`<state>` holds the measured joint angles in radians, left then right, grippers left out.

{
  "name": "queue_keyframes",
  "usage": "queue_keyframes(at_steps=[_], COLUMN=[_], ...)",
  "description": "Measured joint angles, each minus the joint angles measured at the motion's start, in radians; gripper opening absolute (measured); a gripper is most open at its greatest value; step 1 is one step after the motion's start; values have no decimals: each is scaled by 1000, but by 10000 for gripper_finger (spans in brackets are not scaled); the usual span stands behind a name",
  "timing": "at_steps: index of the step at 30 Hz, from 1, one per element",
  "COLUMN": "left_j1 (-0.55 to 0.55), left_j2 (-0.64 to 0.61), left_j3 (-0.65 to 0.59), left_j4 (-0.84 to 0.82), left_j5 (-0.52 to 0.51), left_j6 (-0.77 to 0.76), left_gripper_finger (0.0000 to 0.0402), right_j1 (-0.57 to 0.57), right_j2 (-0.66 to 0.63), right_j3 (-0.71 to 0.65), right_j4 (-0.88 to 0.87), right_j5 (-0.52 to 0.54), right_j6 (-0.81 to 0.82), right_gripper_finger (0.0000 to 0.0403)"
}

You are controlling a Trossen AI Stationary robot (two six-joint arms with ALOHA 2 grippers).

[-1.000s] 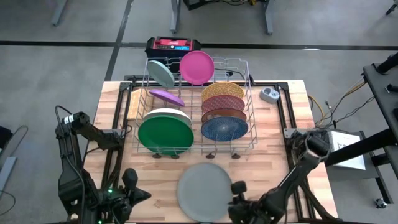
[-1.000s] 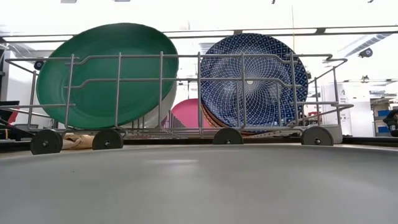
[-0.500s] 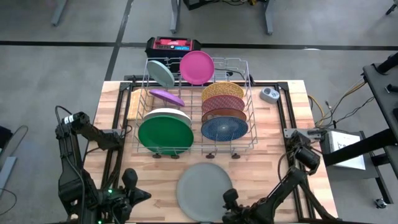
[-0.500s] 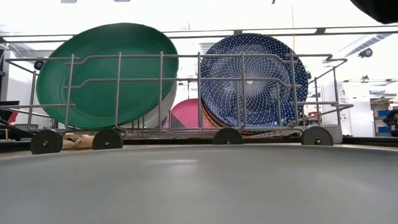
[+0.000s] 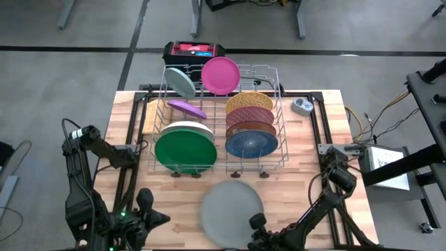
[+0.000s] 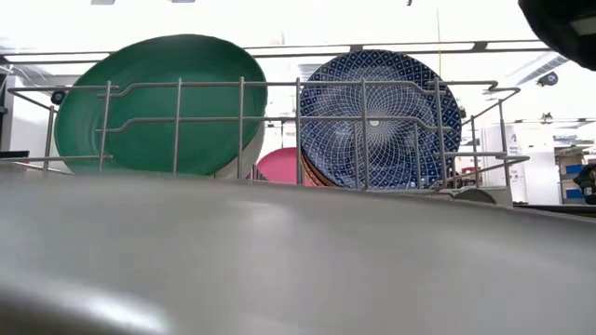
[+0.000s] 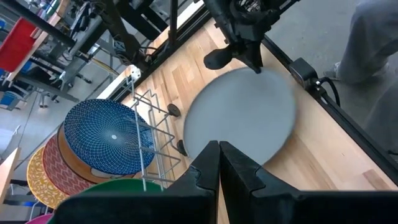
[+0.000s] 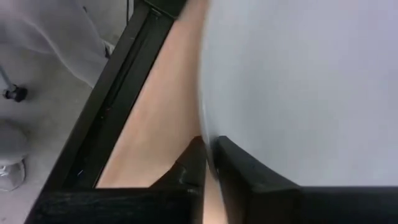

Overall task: Sort dishes
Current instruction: Put the gray plate into the dishwasher rack

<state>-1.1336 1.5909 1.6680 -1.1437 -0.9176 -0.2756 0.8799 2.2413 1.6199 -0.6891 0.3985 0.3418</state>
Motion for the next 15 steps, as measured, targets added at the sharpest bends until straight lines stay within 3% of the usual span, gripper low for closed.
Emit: queue_keyframes(at_steps=[15], left_j1=[0], left_j2=[0], left_j3=[0], left_j4=[3], left_j5=[-18], left_j6=[2], left_gripper_finger=[0], right_j1=[10], right_j2=[-124], right_j3=[39], right_j4=[-148], right_j5=[-6], right_j6=[53], right_gripper_finger=[1])
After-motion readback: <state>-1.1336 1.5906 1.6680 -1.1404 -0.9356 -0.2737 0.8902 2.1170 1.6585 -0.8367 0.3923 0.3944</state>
